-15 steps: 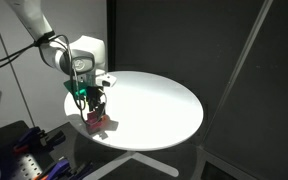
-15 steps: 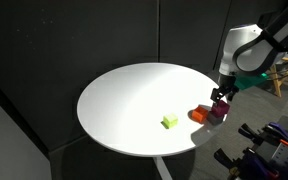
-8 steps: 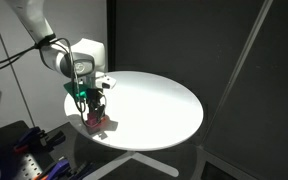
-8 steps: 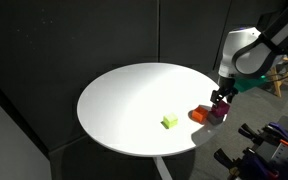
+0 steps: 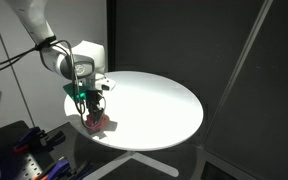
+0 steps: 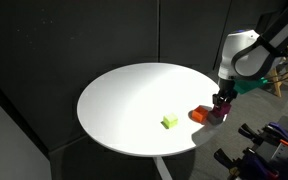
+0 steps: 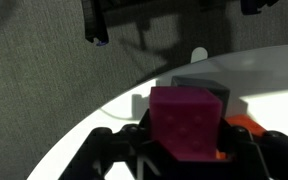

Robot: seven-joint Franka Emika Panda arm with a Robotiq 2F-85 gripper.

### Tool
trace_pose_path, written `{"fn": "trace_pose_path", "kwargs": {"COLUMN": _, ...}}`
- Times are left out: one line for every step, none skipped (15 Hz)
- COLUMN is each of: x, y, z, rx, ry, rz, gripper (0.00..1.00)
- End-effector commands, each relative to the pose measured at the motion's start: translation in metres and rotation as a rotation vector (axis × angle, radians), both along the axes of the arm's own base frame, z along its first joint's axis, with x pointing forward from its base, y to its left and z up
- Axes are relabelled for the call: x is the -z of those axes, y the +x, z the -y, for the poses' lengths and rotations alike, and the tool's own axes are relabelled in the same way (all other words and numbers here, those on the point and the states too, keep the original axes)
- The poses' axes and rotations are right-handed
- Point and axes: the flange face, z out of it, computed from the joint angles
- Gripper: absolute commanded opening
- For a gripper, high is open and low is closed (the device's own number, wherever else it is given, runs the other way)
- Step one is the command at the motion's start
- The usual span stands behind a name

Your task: Pick up the pink block and put it on the lime green block

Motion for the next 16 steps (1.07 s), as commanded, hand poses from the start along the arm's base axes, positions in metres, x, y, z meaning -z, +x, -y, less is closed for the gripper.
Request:
{"fn": "trace_pose_path", "kwargs": {"x": -0.004, "y": -0.001, "z": 0.000, "rx": -0.019, "ry": -0.003, "rz": -0.014, "gripper": 0.29}}
{"fn": "trace_pose_path", "kwargs": {"x": -0.006, "y": -0.001, "z": -0.001, "rx": -0.021, "ry": -0.003, "rz": -0.020, "gripper": 0.27}}
{"fn": "trace_pose_path", "kwargs": {"x": -0.009, "y": -0.002, "z": -0.002, "rx": -0.023, "ry": -0.003, "rz": -0.030, "gripper": 0.27}}
{"fn": "trace_pose_path", "kwargs": {"x": -0.011, "y": -0.003, "z": -0.003, "rx": -0.026, "ry": -0.004, "rz": -0.037, "gripper": 0.27}}
{"fn": "trace_pose_path", "kwargs": {"x": -0.015, "y": -0.003, "z": -0.003, "rx": -0.025, "ry": -0.005, "rz": -0.048, "gripper": 0.27}}
{"fn": "trace_pose_path", "kwargs": {"x": -0.019, "y": -0.004, "z": -0.004, "rx": -0.028, "ry": -0.004, "rz": -0.058, "gripper": 0.27}}
{"fn": "trace_pose_path", "kwargs": {"x": -0.024, "y": -0.005, "z": -0.005, "rx": -0.030, "ry": -0.005, "rz": -0.065, "gripper": 0.27}}
{"fn": "trace_pose_path", "kwargs": {"x": -0.030, "y": -0.005, "z": -0.005, "rx": -0.033, "ry": -0.007, "rz": -0.067, "gripper": 0.27}}
{"fn": "trace_pose_path", "kwargs": {"x": -0.036, "y": -0.006, "z": -0.007, "rx": -0.036, "ry": -0.008, "rz": -0.067, "gripper": 0.27}}
{"fn": "trace_pose_path", "kwargs": {"x": -0.043, "y": -0.006, "z": -0.008, "rx": -0.040, "ry": -0.007, "rz": -0.066, "gripper": 0.27}}
{"fn": "trace_pose_path", "kwargs": {"x": -0.050, "y": -0.005, "z": -0.008, "rx": -0.045, "ry": -0.006, "rz": -0.065, "gripper": 0.27}}
{"fn": "trace_pose_path", "kwargs": {"x": -0.057, "y": -0.005, "z": -0.009, "rx": -0.053, "ry": -0.003, "rz": -0.065, "gripper": 0.27}}
{"fn": "trace_pose_path", "kwargs": {"x": -0.063, "y": -0.004, "z": -0.010, "rx": -0.063, "ry": -0.002, "rz": -0.064, "gripper": 0.27}}
{"fn": "trace_pose_path", "kwargs": {"x": -0.070, "y": -0.002, "z": -0.012, "rx": -0.074, "ry": 0.000, "rz": -0.061, "gripper": 0.27}}
{"fn": "trace_pose_path", "kwargs": {"x": -0.077, "y": 0.000, "z": -0.013, "rx": -0.084, "ry": 0.003, "rz": -0.058, "gripper": 0.27}}
{"fn": "trace_pose_path", "kwargs": {"x": -0.082, "y": 0.002, "z": -0.015, "rx": -0.097, "ry": 0.001, "rz": -0.050, "gripper": 0.27}}
